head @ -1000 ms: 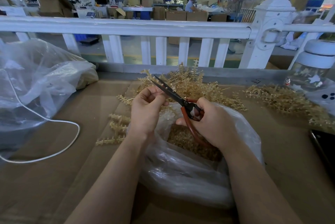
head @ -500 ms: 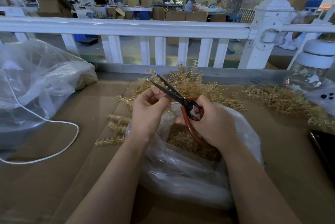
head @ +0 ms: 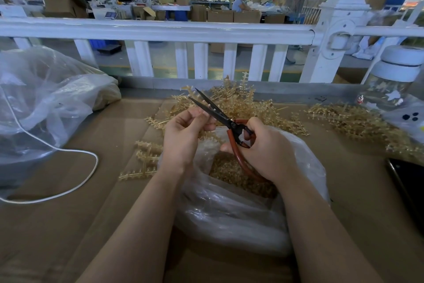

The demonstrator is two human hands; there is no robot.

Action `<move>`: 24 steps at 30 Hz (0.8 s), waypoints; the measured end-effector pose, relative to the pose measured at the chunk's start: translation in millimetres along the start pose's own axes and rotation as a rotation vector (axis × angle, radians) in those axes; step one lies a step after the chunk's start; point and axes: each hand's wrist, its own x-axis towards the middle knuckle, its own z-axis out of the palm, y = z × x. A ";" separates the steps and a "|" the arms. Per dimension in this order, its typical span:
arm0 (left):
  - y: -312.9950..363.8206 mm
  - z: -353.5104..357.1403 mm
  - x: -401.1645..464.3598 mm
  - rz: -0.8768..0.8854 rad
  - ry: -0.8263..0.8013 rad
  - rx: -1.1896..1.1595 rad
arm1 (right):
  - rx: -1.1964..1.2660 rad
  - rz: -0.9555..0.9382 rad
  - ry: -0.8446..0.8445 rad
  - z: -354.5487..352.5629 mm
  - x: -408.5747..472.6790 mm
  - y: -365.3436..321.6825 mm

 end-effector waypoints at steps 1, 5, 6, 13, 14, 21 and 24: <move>-0.2 -0.1 0.2 -0.007 0.005 -0.005 | -0.003 -0.001 -0.002 0.1 -0.1 0.0; -2.1 -1.5 1.9 -0.042 0.031 -0.018 | 0.005 -0.001 -0.006 0.5 -0.7 1.0; -2.4 -2.0 2.3 -0.049 0.035 -0.021 | 0.003 -0.003 -0.006 0.8 -0.5 1.3; 0.2 -1.4 1.5 -0.070 0.049 -0.049 | -0.001 -0.032 0.027 1.5 -1.0 1.6; 0.7 -1.2 1.4 -0.072 0.051 -0.052 | 0.005 -0.042 0.036 1.3 -1.2 1.3; 0.2 1.3 1.2 -0.050 0.058 -0.005 | -0.009 -0.067 0.068 2.5 -0.7 2.0; 0.4 1.2 0.9 -0.054 0.050 0.007 | 0.003 -0.074 0.090 3.0 -0.6 2.1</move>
